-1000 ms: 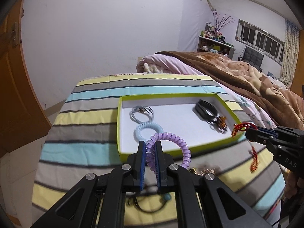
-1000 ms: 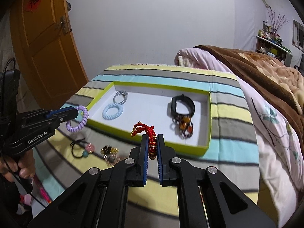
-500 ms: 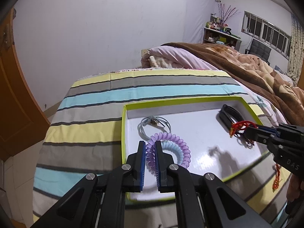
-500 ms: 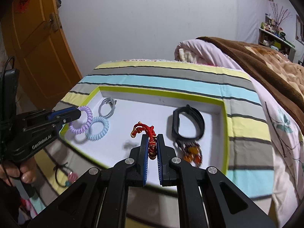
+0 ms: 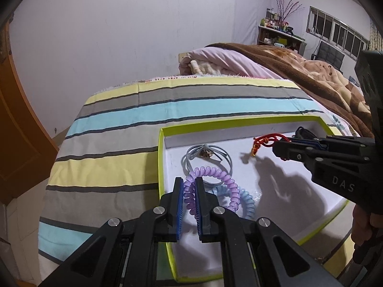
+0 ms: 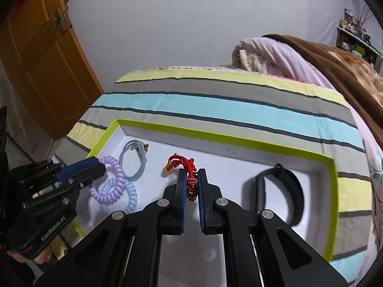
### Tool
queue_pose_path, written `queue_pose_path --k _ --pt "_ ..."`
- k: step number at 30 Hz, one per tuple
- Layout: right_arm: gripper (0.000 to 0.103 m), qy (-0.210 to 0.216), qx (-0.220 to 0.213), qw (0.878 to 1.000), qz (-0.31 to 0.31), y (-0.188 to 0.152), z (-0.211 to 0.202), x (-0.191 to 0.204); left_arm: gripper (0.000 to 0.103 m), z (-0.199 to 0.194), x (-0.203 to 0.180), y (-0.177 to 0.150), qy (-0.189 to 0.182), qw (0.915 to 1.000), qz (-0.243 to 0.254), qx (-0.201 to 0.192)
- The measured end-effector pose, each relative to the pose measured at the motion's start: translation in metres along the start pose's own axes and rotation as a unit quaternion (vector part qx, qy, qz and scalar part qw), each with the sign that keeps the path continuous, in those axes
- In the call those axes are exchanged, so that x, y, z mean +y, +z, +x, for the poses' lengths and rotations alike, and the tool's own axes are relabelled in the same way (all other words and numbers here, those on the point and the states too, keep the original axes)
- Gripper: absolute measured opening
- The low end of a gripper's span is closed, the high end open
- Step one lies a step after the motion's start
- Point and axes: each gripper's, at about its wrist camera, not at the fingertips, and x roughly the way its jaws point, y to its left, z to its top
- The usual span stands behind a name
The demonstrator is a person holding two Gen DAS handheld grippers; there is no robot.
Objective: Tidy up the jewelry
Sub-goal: 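Carry both held items over the green box and lower them, then open both tools to drop the coil and bracelet into the box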
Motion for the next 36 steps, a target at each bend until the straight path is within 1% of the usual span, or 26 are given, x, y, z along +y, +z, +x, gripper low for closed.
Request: queue_pose_path --k 4,10,11,12,13,14,15,18,21,28,33,36 --pt "0.008 0.006 0.011 1.0 0.002 0.005 0.012 0.001 0.009 0.009 0.002 0.001 -0.006 0.9999 -0.005 0.009" --pt "0.009 0.011 0.024 1.0 0.01 0.006 0.022 -0.002 0.01 0.01 0.0 0.001 -0.004 0.9999 0.003 0.01" --pt "0.011 0.011 0.023 1.0 0.012 0.006 0.021 -0.002 0.01 0.009 0.0 0.001 -0.006 0.9999 0.003 0.011" --pt "0.017 0.009 0.021 1.0 0.011 0.006 0.02 -0.002 0.01 0.008 0.001 0.001 -0.008 0.9999 0.003 0.012" --pt "0.021 0.008 0.018 1.0 0.008 0.005 0.018 -0.002 0.01 0.007 0.0 0.0 -0.01 0.9999 0.003 0.011" --pt "0.028 0.009 0.015 1.0 0.006 0.005 0.016 -0.001 0.01 0.006 0.0 0.0 -0.009 0.9999 0.004 0.009" --pt "0.031 0.01 0.014 1.0 0.004 0.005 0.015 -0.001 0.011 0.004 -0.001 -0.001 -0.008 0.9999 0.005 0.007" --pt "0.031 0.008 0.009 1.0 0.004 0.004 0.008 -0.001 0.016 -0.001 -0.002 -0.003 -0.012 0.9999 0.006 0.002" --pt "0.031 0.01 0.001 1.0 0.004 0.002 -0.002 0.001 0.023 -0.008 -0.002 -0.004 -0.012 0.9999 0.004 -0.006" --pt "0.031 0.006 -0.025 1.0 -0.007 -0.014 -0.041 0.006 0.023 -0.04 -0.001 -0.014 -0.019 0.9994 -0.013 -0.027" --pt "0.031 0.005 -0.045 0.999 -0.012 -0.041 -0.078 0.007 0.023 -0.069 -0.01 -0.032 -0.019 0.9987 -0.006 -0.046" --pt "0.031 0.0 -0.054 0.998 -0.017 -0.063 -0.1 0.01 0.023 -0.088 -0.019 -0.047 -0.026 0.9982 -0.003 -0.053"
